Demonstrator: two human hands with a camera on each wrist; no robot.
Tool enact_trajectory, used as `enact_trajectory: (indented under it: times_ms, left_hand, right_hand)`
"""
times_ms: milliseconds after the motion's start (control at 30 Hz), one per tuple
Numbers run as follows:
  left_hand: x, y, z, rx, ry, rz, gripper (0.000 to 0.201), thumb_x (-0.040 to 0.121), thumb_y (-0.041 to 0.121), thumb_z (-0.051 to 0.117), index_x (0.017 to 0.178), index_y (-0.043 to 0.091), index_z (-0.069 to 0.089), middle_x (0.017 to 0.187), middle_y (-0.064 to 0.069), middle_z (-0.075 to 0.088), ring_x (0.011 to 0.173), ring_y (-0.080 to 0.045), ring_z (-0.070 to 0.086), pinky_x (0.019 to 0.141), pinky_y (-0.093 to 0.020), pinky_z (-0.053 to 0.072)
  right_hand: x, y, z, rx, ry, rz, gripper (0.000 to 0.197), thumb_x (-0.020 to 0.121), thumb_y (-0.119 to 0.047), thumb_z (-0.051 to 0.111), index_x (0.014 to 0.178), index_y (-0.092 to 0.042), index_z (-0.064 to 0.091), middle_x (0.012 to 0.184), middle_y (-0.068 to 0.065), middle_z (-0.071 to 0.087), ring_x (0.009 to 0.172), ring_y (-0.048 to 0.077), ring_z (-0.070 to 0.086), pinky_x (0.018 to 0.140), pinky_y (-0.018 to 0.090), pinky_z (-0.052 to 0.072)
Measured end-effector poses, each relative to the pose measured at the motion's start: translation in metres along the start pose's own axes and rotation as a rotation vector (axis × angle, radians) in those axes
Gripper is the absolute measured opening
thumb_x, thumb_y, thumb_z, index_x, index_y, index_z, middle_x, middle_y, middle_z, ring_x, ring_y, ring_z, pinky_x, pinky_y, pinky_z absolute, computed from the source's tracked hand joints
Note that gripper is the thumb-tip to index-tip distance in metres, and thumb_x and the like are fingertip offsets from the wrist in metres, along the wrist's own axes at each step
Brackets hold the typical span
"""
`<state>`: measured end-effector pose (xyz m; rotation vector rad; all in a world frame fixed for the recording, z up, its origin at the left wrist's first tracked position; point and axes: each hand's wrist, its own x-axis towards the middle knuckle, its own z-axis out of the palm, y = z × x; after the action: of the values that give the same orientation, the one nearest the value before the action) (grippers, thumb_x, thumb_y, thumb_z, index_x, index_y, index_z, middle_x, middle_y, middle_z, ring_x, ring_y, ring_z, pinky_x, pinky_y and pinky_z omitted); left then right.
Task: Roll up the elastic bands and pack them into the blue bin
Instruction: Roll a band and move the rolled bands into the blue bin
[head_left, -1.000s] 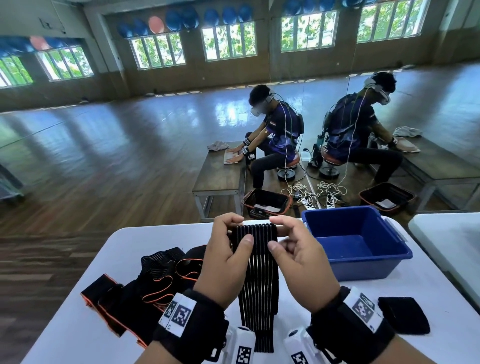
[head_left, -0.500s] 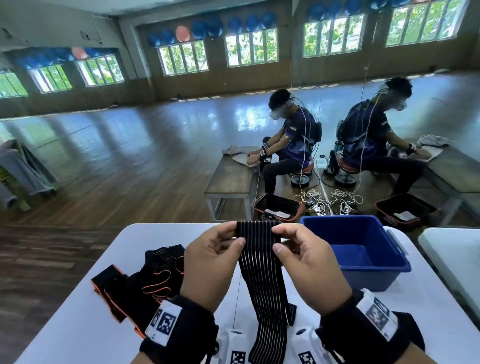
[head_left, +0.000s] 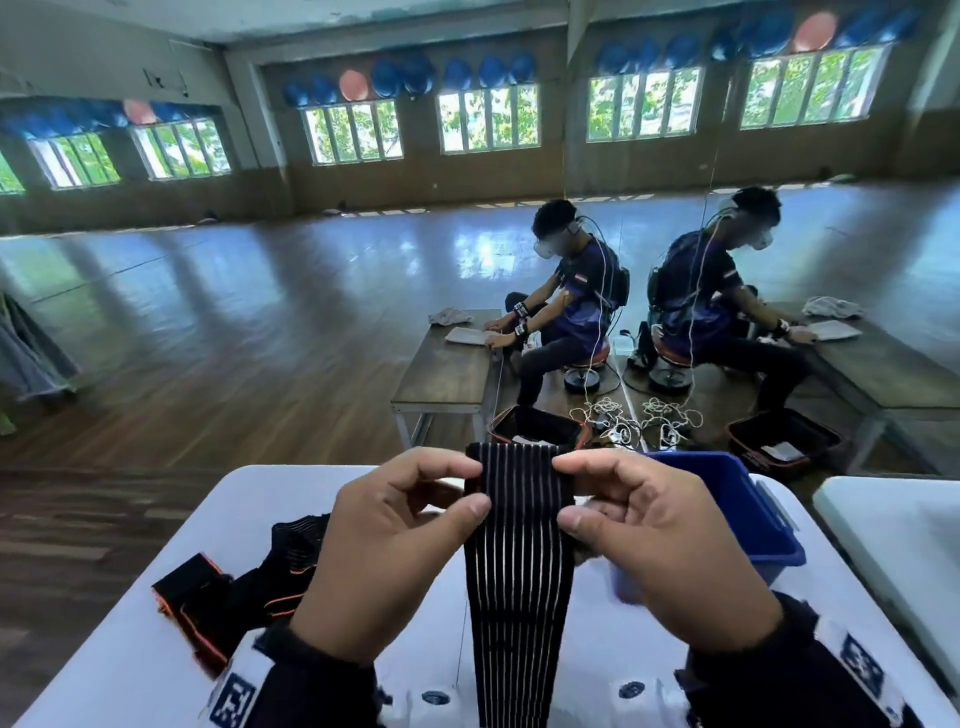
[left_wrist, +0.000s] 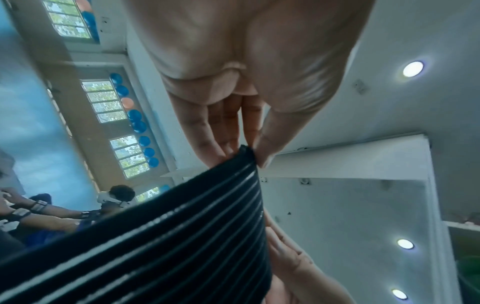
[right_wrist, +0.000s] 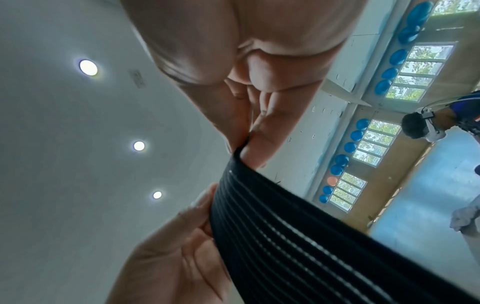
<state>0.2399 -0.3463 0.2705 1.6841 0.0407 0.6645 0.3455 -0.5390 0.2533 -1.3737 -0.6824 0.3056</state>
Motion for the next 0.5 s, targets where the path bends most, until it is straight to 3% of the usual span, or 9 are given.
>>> enact_trajectory:
  times_ms: [100,200,300,367,433,500]
  left_hand:
    - [0.002,0.009,-0.015,-0.081,-0.068,0.006,0.023,0.075,0.005,0.081,0.092,0.019,0.078,0.08,-0.012,0.074,0.074,-0.018,0.069,0.068,-0.022,0.054]
    - [0.013,-0.007,-0.024,-0.016,-0.066,-0.053,0.025,0.079,-0.002,0.082,0.091,0.019,0.078,0.075,-0.014,0.074,0.069,-0.017,0.068,0.065,-0.021,0.053]
    - [0.035,-0.049,-0.026,0.1,-0.077,-0.197,0.022,0.081,-0.003,0.079,0.09,0.017,0.076,0.076,-0.009,0.075,0.069,-0.02,0.07,0.068,-0.027,0.056]
    - [0.054,-0.077,-0.026,0.212,-0.1,-0.243,0.019,0.08,0.0,0.08,0.087,0.017,0.074,0.074,-0.001,0.074,0.065,-0.016,0.068,0.069,-0.032,0.056]
    - [0.072,-0.088,-0.022,0.314,-0.107,-0.205,0.021,0.078,0.003,0.082,0.08,0.021,0.072,0.07,0.005,0.072,0.062,-0.01,0.066,0.068,-0.03,0.054]
    - [0.089,-0.084,-0.019,0.365,-0.08,-0.129,0.024,0.078,0.002,0.08,0.077,0.02,0.066,0.069,0.007,0.068,0.06,-0.005,0.063,0.061,-0.02,0.05]
  right_hand:
    - [0.0,-0.017,0.007,0.055,-0.007,-0.002,0.037,0.081,0.019,0.066,0.104,-0.009,0.073,0.094,0.02,0.074,0.074,0.031,0.068,0.063,0.034,0.059]
    - [0.013,-0.011,0.016,0.0,0.012,0.048,0.036,0.081,0.019,0.066,0.104,-0.009,0.072,0.098,0.019,0.074,0.075,0.031,0.07,0.064,0.037,0.06]
    - [0.038,0.02,0.023,-0.18,0.06,0.157,0.034,0.084,0.015,0.065,0.103,-0.013,0.07,0.102,0.012,0.074,0.075,0.025,0.073,0.064,0.038,0.061]
    - [0.058,0.044,0.025,-0.348,0.084,0.19,0.034,0.083,0.012,0.065,0.099,-0.018,0.068,0.1,0.008,0.073,0.075,0.025,0.073,0.069,0.045,0.062]
    - [0.076,0.052,0.028,-0.5,0.11,0.177,0.035,0.081,0.008,0.066,0.095,-0.024,0.065,0.095,0.002,0.072,0.077,0.022,0.071,0.076,0.048,0.061]
    - [0.091,0.044,0.031,-0.628,0.16,0.11,0.034,0.081,0.004,0.067,0.093,-0.027,0.061,0.087,-0.007,0.068,0.073,0.011,0.065,0.082,0.044,0.059]
